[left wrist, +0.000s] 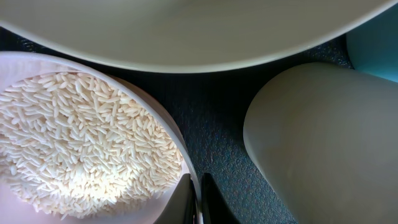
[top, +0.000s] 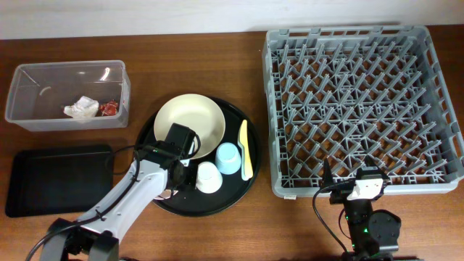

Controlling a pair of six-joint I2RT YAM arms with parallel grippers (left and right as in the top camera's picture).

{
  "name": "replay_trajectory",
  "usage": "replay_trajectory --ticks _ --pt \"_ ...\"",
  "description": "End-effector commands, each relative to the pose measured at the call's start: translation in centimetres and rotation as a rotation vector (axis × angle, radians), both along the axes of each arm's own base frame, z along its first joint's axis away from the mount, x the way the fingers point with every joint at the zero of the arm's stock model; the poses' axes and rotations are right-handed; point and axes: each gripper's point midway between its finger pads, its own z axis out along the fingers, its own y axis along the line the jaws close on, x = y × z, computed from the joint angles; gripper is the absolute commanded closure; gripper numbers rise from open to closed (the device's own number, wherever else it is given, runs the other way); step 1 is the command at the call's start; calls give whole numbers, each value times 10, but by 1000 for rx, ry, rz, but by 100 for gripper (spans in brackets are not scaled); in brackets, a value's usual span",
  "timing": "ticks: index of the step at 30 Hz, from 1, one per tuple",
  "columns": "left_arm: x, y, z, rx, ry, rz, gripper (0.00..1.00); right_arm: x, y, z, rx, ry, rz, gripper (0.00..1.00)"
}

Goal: Sort waste into correct bins and load items into the dishwasher rack
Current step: 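Move the left gripper to the pink bowl and grasp its rim, then lift the pink bowl over the black tray and tip out the rice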

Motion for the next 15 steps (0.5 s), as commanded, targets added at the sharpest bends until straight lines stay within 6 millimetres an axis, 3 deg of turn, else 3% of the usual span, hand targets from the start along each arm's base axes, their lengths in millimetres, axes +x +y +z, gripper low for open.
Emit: replay_trajectory --ticks 1,7,15 --pt "-5 1 -5 1 26 1 99 0 0 -2 2 4 2 2" --pt "1 -1 3 1 14 2 99 0 0 -2 2 4 2 2" --pt "26 0 50 45 -40 11 99 0 0 -2 2 3 2 2"
